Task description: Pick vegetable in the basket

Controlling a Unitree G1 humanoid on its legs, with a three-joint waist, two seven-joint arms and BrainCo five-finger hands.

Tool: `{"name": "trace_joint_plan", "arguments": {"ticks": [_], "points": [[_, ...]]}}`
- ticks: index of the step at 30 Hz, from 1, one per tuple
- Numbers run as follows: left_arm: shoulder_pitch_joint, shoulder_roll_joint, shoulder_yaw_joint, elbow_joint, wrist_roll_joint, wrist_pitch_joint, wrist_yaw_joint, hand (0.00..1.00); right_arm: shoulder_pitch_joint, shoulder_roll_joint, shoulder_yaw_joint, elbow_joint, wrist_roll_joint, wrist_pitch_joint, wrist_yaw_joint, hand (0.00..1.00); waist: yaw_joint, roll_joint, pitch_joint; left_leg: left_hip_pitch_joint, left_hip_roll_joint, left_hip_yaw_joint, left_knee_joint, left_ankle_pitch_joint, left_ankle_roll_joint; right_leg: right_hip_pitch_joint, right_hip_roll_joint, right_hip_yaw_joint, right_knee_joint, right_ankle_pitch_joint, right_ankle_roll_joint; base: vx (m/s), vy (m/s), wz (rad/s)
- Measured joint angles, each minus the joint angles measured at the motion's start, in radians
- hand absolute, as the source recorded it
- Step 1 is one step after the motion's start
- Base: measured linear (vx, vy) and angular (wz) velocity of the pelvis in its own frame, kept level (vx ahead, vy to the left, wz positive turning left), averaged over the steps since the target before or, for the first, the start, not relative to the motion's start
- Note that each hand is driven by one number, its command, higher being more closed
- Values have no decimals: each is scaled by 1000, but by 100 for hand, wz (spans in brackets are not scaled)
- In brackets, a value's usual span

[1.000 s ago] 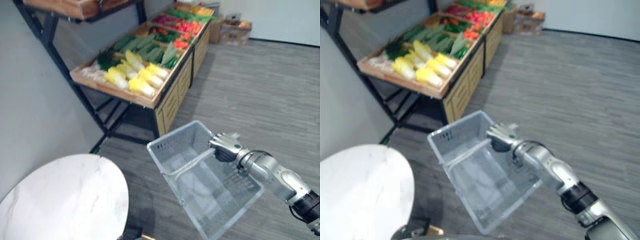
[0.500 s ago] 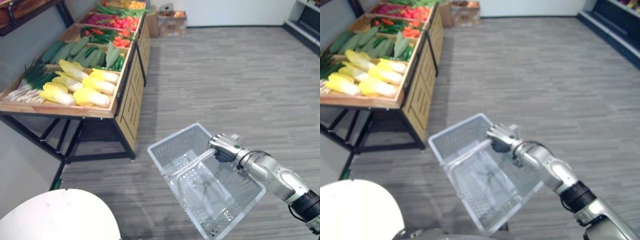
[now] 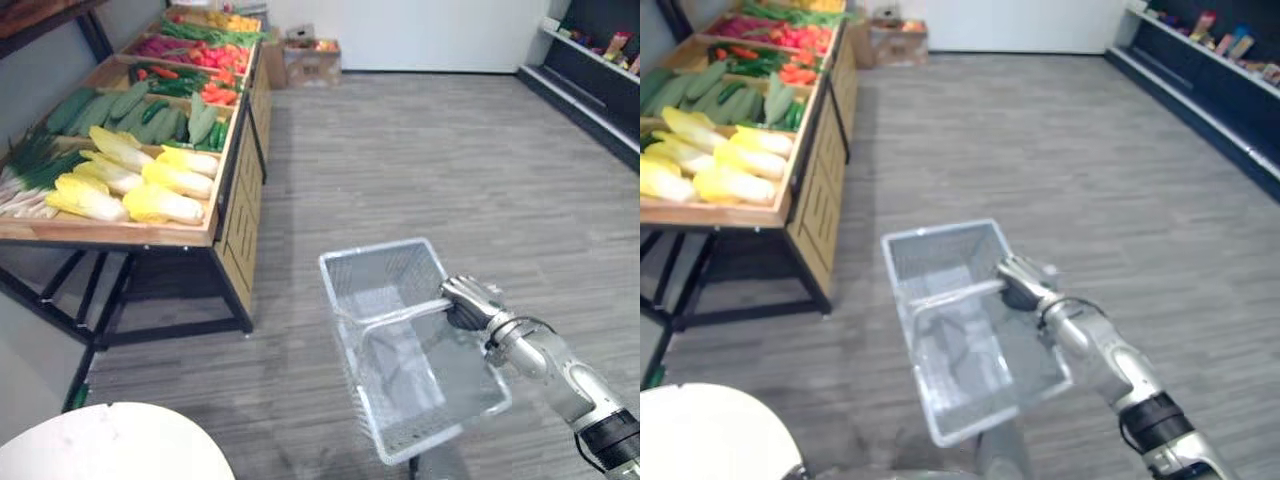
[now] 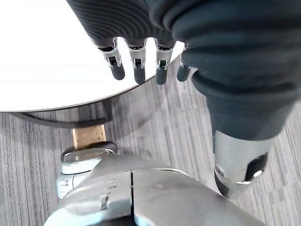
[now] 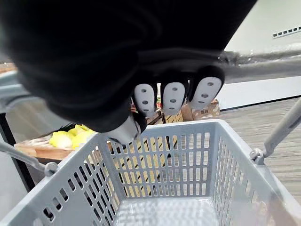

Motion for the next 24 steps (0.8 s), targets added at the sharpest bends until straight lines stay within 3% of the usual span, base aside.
{"name": "trace_joint_plan", "arguments": {"ticks": [1,2,3,4,5,6,7,9,10,12,13,14,15,16,17,19,21,24], "points": [[-3,0,-1,0,0,0,0,0,0,3,-4,0,0,-2,-2,100,0,0,0,-1,1,-2,-2,-1,0,-3,3,-6,-37,1,2,317,-77,25],[-19,-4,-7,0,11,3,0,0,0,8,-24,1,0,-16,-7,100,-2,7,4,6,2,-12,-32,-4,-4,3,21,-22,-319,39,52,473,-192,49],[-34,-5,-8,-1,24,5,-1,0,6,7,-31,2,0,-13,-9,100,-8,5,10,29,-2,-37,-47,-3,-15,28,18,-22,-494,55,71,507,-234,59],[-37,-4,-8,-3,26,6,-1,0,8,7,-34,3,-1,-8,-9,100,-9,-4,13,48,-3,-47,-54,-8,-21,38,17,-20,-534,55,71,515,-283,74],[-40,1,-7,-5,28,6,-2,0,23,7,-48,3,-2,1,-9,100,-11,-18,14,82,-3,-71,-71,-30,-53,59,15,-17,-562,56,69,470,-303,72],[-53,-19,-9,-5,33,10,-3,0,40,-2,-79,10,-3,13,-8,100,-14,27,16,95,42,-101,-69,-47,-67,46,39,-30,-487,135,65,473,-302,75],[-56,-27,-17,-3,34,9,-6,0,47,-7,-90,11,-4,22,-8,100,-11,49,10,91,57,-119,-60,-35,-72,28,52,-45,-442,126,52,465,-298,44],[-63,-40,-14,0,34,-2,-7,0,39,-9,-109,11,-4,45,-6,100,-3,66,7,51,89,-166,19,58,-116,5,76,-68,-343,53,5,493,-321,12],[-61,-48,-9,1,34,-1,-7,0,40,-10,-124,10,-4,49,-6,100,-5,66,6,28,96,-173,87,114,-119,18,79,-83,-308,12,-13,453,-299,15],[-59,-51,5,1,33,-1,-6,0,40,-12,-145,10,-3,50,-6,100,-6,67,6,-12,97,-186,200,197,-135,51,80,-100,-286,-38,-20,488,-274,22],[-60,-53,5,-2,33,-1,-6,0,42,-13,-157,10,-3,54,-7,100,-7,68,5,-63,89,-207,322,308,-187,93,76,-114,-284,-70,-25,568,-292,30],[-59,-54,7,-7,30,-1,-4,0,43,-16,-160,10,-2,57,-8,100,-3,65,6,-122,72,-215,452,516,-225,155,67,-122,-287,-105,-33,538,-239,26],[-57,-53,5,-10,30,-1,-3,0,43,-17,-159,10,-2,57,-8,100,1,54,12,-144,72,-209,512,558,-239,185,61,-121,-297,-118,-38,440,-167,17],[-54,-52,5,-14,30,-2,-4,0,43,-18,-159,10,-1,58,-10,100,6,52,14,-208,80,-166,668,508,-223,240,58,-124,-315,-141,-45,414,-130,7],[-53,-53,6,-18,26,-3,-4,0,43,-17,-156,10,-1,58,-10,100,9,51,14,-234,79,-146,724,471,-206,269,57,-124,-327,-148,-46,308,-93,4],[-46,-53,3,-42,19,-4,-1,0,46,-19,-154,10,0,58,-10,100,20,51,16,-312,75,-68,808,355,-119,377,57,-134,-383,-182,-55,338,-66,8],[-40,-51,3,-52,15,-9,1,0,48,-26,-156,10,0,58,-10,100,22,51,16,-387,63,-21,765,287,-83,442,56,-163,-406,-208,-45,320,9,24],[-40,-48,0,-49,15,-8,2,0,62,-53,-159,11,0,58,-11,100,30,46,16,-451,18,77,472,258,-67,500,34,-190,-419,-252,-6,359,124,23]]}}
